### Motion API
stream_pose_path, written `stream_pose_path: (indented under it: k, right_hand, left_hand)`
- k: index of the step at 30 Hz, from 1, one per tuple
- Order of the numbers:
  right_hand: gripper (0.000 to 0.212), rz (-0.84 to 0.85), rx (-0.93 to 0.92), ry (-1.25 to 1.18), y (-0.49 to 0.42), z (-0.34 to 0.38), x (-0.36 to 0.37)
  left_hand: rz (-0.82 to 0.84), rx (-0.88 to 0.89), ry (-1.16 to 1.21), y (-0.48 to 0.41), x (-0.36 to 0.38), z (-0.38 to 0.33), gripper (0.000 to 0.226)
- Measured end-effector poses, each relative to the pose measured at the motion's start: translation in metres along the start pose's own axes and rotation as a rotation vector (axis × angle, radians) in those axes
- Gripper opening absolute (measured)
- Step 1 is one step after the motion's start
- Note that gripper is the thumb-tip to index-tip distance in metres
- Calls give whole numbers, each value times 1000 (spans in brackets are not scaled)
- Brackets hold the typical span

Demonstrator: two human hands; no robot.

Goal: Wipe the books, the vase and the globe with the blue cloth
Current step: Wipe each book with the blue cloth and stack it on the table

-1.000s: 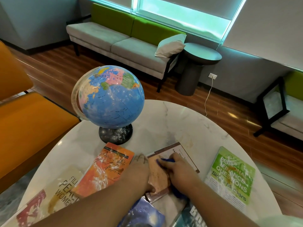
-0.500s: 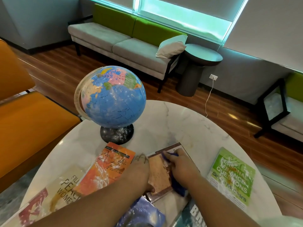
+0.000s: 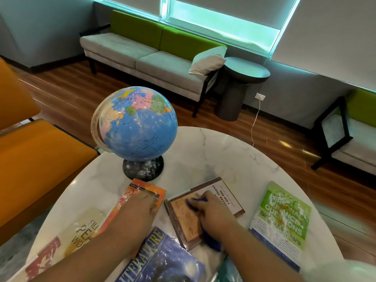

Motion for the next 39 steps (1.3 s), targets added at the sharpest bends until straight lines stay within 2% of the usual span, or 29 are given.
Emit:
stream_pose_path:
  k: [1, 3, 5, 8, 11, 13, 17, 19, 22, 25, 27, 29, 32, 34, 36, 39]
  right_hand:
    - [29, -48, 100, 14, -4, -14, -8]
    - [50, -64, 154, 181, -10, -12, -9]
    - [62, -41, 69, 257, -12, 16, 4]
    - [55, 67, -158, 320, 1, 56, 27]
    - [45, 200, -325, 332, 24, 52, 32]
    - [41, 256, -292, 270, 32, 29, 23]
    - [37, 92, -32, 175, 21, -6, 0]
    - [37, 116, -123, 235, 26, 14, 11]
    - [43, 267, -330, 337, 55, 37, 29]
    - [44, 359, -398, 414, 73, 28, 18]
    - [38, 296, -338, 399, 70, 17, -5]
    - [34, 172, -207, 380, 60, 0, -32]
    - [34, 13, -9, 299, 57, -15, -56]
    - [34, -21, 33, 270, 61, -16, -54]
    - [34, -45, 53, 223, 67, -15, -50]
    - [33, -92, 84, 157, 72, -21, -51]
  left_hand:
    - [-6, -2, 5, 3, -2, 1, 24]
    - [-9, -7, 13, 7, -4, 2, 24]
    - [0, -17, 30, 8, -2, 1, 22]
    - [5, -14, 62, 8, 1, -4, 17]
    - [0, -1, 66, 10, -1, -5, 18]
    - [4, -3, 64, 12, -2, -2, 22]
    - [29, -8, 38, 17, 0, 1, 24]
    - [35, 0, 58, 16, 3, -1, 21]
    - [27, 12, 66, 12, 3, -4, 16]
    - [21, 22, 39, 7, 2, -6, 16]
    - [45, 53, 17, 3, 6, -11, 14]
    - [92, 112, -27, -4, 13, -21, 23]
    - [249, 236, -217, -18, 36, -44, 70]
    - [380, 267, -366, -24, 52, -55, 81]
    - [465, 255, -457, -29, 67, -61, 75]
    - [479, 172, -494, -39, 82, -59, 49]
Point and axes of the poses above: each hand's wrist, its own y-axis away from the middle knuckle, its own x-axis out of the palm, z = x × y, the point moved 10 cm from there along -y, towards the middle knuckle, and after that the axes turned 5 degrees about -y, right-handed, at the moved point
